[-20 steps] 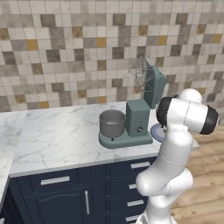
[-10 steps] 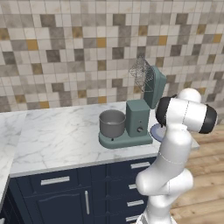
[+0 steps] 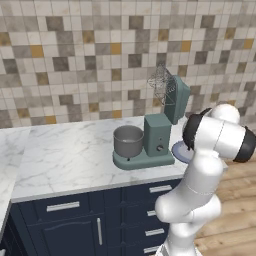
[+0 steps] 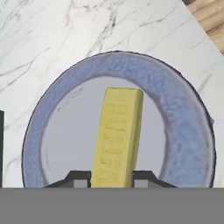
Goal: Add butter and sugar cubes to the stand mixer bowl and then turn on the stand mixer to begin making frosting.
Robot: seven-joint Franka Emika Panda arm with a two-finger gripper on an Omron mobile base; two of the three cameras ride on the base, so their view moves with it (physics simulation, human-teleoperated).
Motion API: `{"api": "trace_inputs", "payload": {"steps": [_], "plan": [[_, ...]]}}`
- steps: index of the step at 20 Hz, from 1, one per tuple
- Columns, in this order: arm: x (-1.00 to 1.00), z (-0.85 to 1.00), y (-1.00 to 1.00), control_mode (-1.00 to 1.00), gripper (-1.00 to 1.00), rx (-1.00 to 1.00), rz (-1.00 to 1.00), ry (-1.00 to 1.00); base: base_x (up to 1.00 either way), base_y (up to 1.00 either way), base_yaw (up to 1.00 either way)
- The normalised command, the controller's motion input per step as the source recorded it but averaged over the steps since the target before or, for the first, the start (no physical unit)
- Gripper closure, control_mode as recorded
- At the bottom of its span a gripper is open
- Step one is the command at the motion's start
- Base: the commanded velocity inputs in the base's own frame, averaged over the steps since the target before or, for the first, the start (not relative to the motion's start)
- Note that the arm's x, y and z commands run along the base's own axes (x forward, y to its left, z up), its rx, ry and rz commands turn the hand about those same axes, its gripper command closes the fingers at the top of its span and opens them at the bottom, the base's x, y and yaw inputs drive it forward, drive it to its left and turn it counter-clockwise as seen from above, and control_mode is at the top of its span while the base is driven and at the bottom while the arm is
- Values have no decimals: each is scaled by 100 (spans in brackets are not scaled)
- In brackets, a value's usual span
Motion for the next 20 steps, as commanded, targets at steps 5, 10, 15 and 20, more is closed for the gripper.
{"api": "trace_inputs", "payload": {"steps": [5, 10, 15, 20], "plan": [[-77, 100, 13, -100, 100, 10, 0, -12, 0, 0, 0], [-82, 100, 33, -100, 100, 6, 1, -5, 0, 0, 0], [-66, 100, 65, -100, 100, 0, 6, 0, 0, 0, 0], [-39, 100, 88, -100, 100, 0, 9, 4, 0, 0, 0]]}}
